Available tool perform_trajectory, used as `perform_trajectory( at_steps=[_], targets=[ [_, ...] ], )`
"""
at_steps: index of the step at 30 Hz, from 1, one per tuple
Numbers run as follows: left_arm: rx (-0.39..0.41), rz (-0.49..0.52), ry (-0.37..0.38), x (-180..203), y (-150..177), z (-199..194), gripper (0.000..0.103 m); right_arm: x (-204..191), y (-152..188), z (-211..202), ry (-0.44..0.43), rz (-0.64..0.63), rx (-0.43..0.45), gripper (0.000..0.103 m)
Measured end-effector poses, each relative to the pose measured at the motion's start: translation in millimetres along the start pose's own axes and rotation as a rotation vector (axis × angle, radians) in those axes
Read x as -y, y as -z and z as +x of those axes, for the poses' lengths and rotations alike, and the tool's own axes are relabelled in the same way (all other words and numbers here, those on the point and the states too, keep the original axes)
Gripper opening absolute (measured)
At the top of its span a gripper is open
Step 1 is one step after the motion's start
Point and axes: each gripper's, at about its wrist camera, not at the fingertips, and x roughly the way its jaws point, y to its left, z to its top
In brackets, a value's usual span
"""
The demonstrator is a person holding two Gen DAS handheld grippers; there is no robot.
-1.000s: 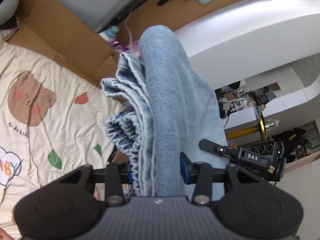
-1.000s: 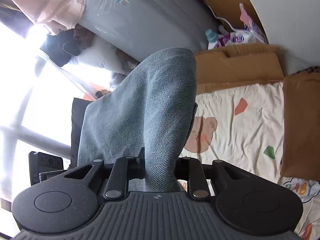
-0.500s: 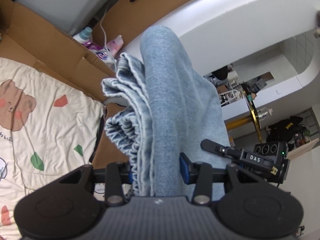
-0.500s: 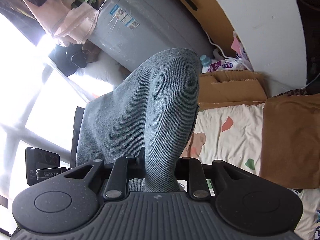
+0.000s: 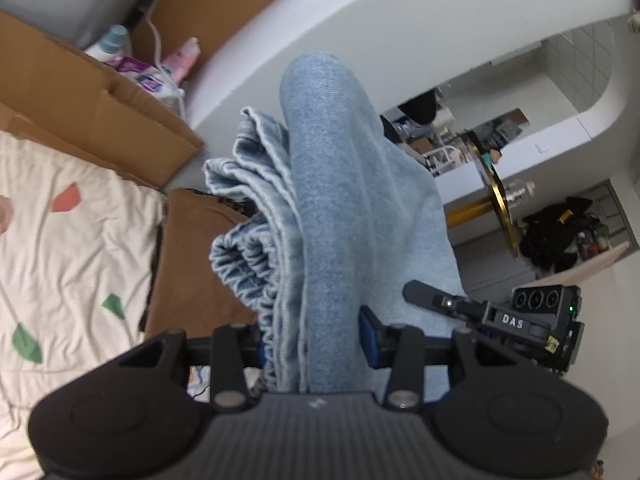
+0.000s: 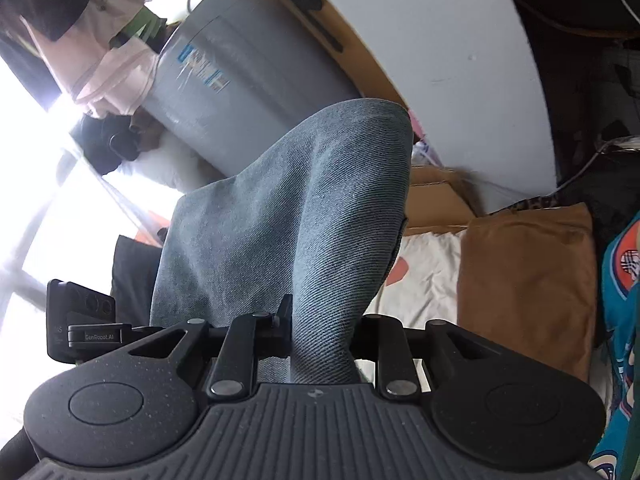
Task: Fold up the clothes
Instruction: 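Lift the folded jeans stack with both grippers holding its edge, then carry the jeans stack with both grippers toward the brown cloth stack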
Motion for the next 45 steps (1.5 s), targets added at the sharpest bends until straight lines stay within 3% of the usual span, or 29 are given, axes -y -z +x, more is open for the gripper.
perform_trajectory(
  at_steps=[12,24,36,45],
  targets=[
    [-0.049,0.057,0.089,-12.9,-17.4,92.1,0.044,73.8,-15.1,-3.9,0.072,-0.018,0.088,0.023],
    [-0.078,0.112,0.115,-49.1,-37.1,183.0,0.044,155.1,-24.6,35.3,0.178,-0.007,0.119,0.023],
    [-0.095,0.028,0.122,-132.8,-22.6,260.4,0.044,224.8,-13.7,110.8,0.292,0.014,0.064,0.023],
    [-0.11,-0.036,0.088,-180.5,-19.5,291.3,0.044,256.9,-8.5,165.9,0.348,0.013,-0.006,0.024]
  ],
)
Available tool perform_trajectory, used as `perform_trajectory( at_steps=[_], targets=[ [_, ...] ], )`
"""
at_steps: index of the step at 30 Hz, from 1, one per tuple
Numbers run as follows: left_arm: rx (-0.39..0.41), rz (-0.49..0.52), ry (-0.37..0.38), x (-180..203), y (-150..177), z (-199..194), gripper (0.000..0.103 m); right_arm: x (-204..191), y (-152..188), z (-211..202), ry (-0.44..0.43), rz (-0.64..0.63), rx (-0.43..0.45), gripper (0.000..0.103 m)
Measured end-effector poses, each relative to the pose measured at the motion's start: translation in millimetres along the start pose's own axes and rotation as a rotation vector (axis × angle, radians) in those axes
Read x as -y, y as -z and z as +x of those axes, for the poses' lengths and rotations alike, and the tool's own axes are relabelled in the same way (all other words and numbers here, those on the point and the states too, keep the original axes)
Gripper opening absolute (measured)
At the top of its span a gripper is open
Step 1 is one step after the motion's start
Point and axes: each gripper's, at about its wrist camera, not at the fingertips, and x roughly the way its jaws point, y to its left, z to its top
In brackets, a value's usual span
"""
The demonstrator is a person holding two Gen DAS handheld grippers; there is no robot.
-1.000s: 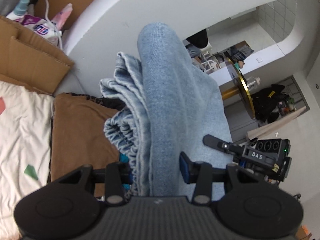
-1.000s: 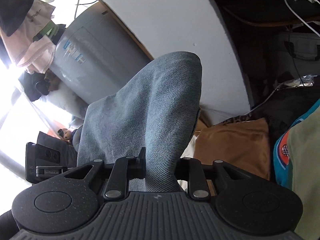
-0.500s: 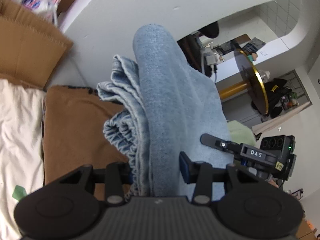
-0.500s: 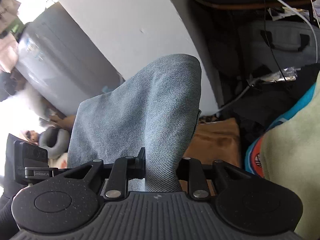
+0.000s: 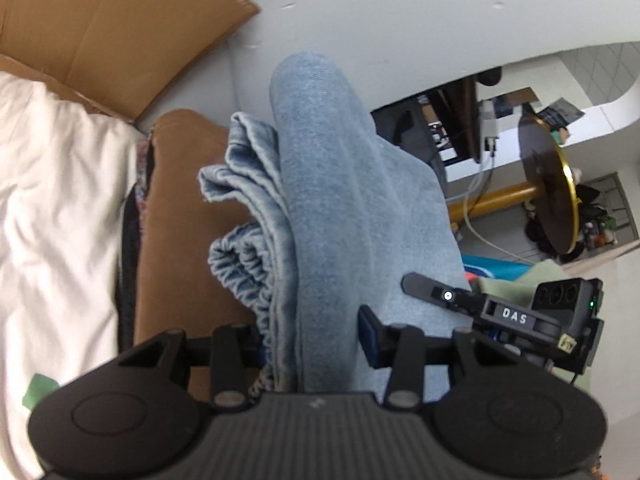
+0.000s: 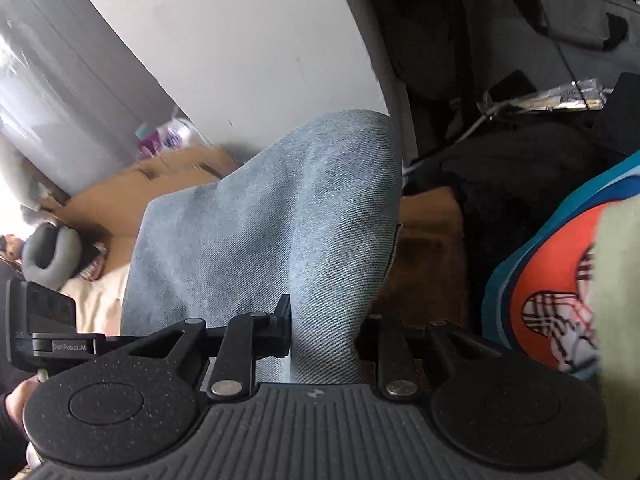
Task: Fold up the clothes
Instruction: 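Carry the jeans stack with both grippers toward the brown cloth stack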
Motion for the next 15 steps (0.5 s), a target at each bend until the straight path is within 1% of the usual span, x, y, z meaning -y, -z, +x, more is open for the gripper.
perform_trajectory(
  at_steps=[5,9,13,15],
  targets=[
    [-0.003,-0.002,-0.015,-11.4,-6.9,4.7,0.044,9.9,-2.9,19.0,-0.009,0.034,-0.009,0.024],
    [-0.013,-0.008,-0.031,-13.1,-13.5,17.0,0.044,13.1,-6.2,33.0,0.012,0.03,-0.02,0.025],
    [-0.012,-0.036,-0.042,-27.9,-16.2,27.7,0.044,24.1,-5.3,49.0,0.007,0.069,-0.026,0.025],
    [-0.002,-0.051,-0.062,-29.9,-15.1,28.6,0.045,29.9,-2.5,59.1,0.002,0.084,-0.031,0.025]
  ],
)
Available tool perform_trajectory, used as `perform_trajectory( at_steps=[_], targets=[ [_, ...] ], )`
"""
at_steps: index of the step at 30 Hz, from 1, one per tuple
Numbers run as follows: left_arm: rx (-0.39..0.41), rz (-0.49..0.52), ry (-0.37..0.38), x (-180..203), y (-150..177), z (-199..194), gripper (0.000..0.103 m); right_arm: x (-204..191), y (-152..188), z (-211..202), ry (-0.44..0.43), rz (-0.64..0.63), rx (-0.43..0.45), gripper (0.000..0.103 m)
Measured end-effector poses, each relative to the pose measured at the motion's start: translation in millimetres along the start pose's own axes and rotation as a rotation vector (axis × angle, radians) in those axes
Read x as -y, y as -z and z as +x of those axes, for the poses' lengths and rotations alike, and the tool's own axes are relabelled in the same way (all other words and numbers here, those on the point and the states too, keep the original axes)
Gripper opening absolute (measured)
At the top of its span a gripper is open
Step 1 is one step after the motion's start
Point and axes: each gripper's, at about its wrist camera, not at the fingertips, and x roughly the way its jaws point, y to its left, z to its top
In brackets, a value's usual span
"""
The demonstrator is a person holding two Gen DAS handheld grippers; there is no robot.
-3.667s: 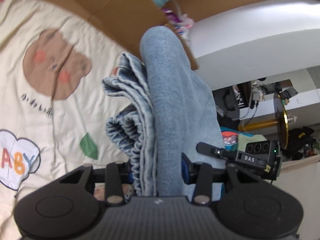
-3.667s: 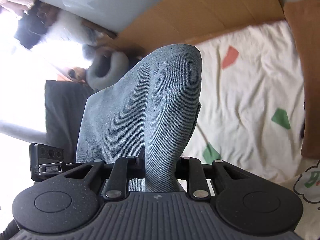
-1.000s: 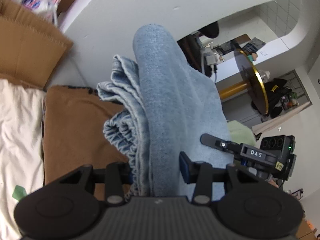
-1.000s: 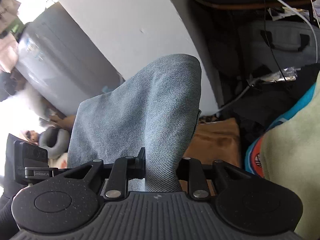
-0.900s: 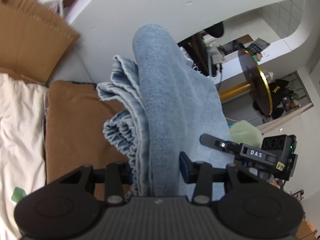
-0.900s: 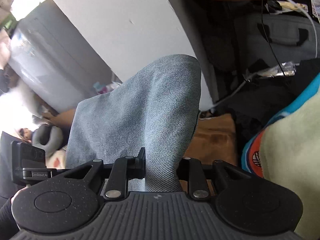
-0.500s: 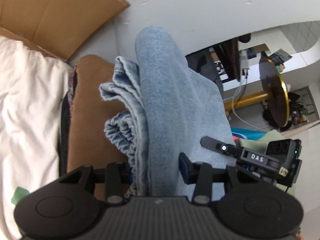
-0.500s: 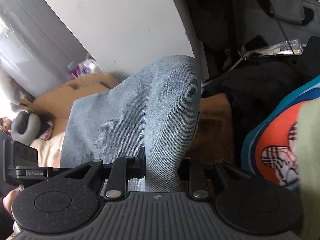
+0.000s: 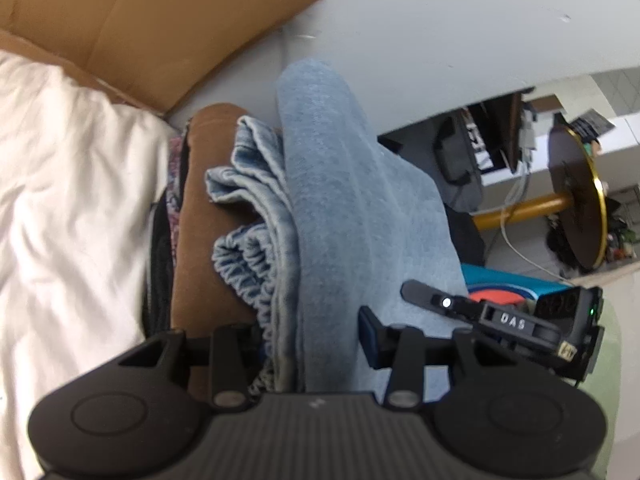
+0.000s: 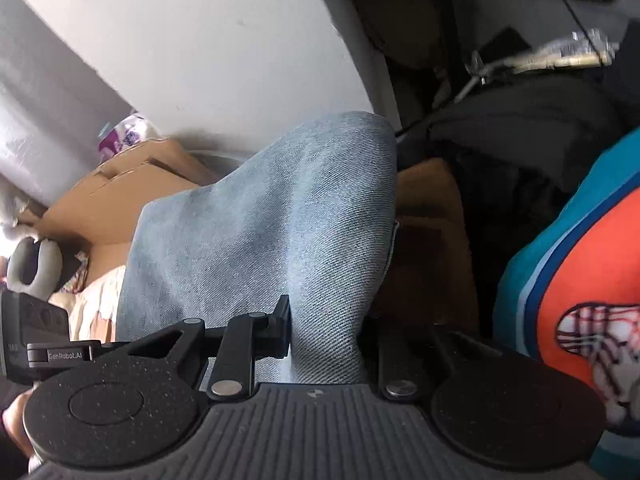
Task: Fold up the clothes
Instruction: 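Carry the jeans stack with both grippers toward the brown cloth stack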
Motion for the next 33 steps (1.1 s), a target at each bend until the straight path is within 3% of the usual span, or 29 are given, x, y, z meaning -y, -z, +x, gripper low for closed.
perform_trajectory(
  at_steps=[12,18,23,27,33],
  targets=[
    [0.011,0.002,0.006,10.3,-5.5,-14.9,0.043,-3.9,-5.0,-7.4,-0.049,-0.003,0.02,0.026],
    [-0.049,-0.022,-0.123,4.8,-9.7,-11.0,0.051,-4.0,-0.7,11.7,-0.016,-0.027,-0.003,0.026],
    [-0.02,0.073,-0.228,25.8,-27.6,-45.4,0.049,-4.9,1.9,10.4,-0.016,-0.047,0.008,0.027],
    [-0.016,0.149,-0.283,48.8,-44.6,-67.7,0.047,-7.6,3.2,9.2,-0.006,-0.049,0.012,0.027],
    [-0.046,0.227,-0.307,86.8,-53.9,-73.5,0.043,-12.4,0.6,8.2,0.012,-0.066,-0.005,0.029]
  ],
)
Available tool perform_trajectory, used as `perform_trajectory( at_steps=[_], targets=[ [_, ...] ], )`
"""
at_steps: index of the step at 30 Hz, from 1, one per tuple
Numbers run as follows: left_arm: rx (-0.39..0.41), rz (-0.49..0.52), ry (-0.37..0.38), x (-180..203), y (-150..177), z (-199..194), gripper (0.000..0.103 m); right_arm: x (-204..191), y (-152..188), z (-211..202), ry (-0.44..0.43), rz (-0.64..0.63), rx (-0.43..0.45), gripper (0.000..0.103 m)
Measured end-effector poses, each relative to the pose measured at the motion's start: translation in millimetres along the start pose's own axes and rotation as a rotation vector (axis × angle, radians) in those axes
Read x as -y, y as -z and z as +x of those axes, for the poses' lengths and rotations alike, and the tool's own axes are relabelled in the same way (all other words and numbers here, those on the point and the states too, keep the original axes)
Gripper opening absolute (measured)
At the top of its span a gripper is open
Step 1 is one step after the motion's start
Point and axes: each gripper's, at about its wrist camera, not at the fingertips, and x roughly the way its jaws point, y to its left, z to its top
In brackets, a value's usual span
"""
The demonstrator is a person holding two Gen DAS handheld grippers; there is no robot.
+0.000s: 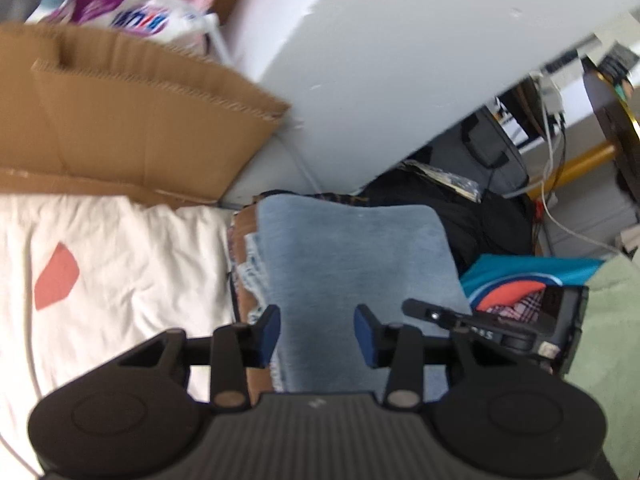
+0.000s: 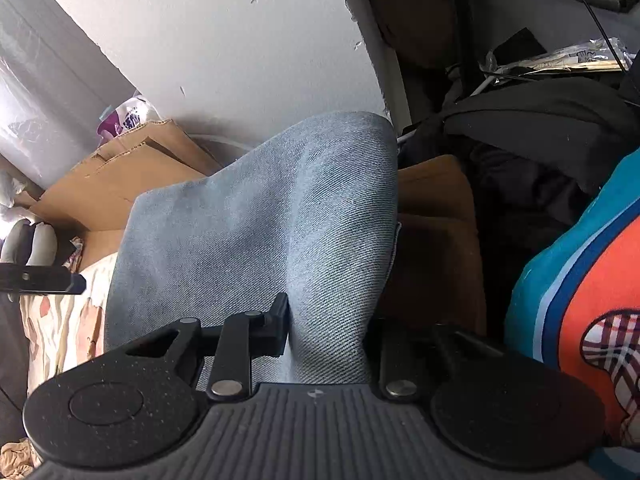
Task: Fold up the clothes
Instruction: 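Carry the jeans stack with both grippers toward the brown cloth stack, then lower the jeans stack onto the brown cloth stack with both grippers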
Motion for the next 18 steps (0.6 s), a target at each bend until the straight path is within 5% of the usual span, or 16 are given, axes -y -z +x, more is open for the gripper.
perform_trajectory(
  at_steps=[6,18],
  targets=[
    [-0.034,0.08,-0.01,23.9,-3.1,16.9,0.042,-3.7,-1.9,0.0,0.024,-0.02,-0.008,0.031],
    [-0.074,0.17,-0.188,33.0,3.8,76.9,0.033,-11.4,-5.9,-3.8,0.168,-0.088,-0.013,0.049]
  ],
)
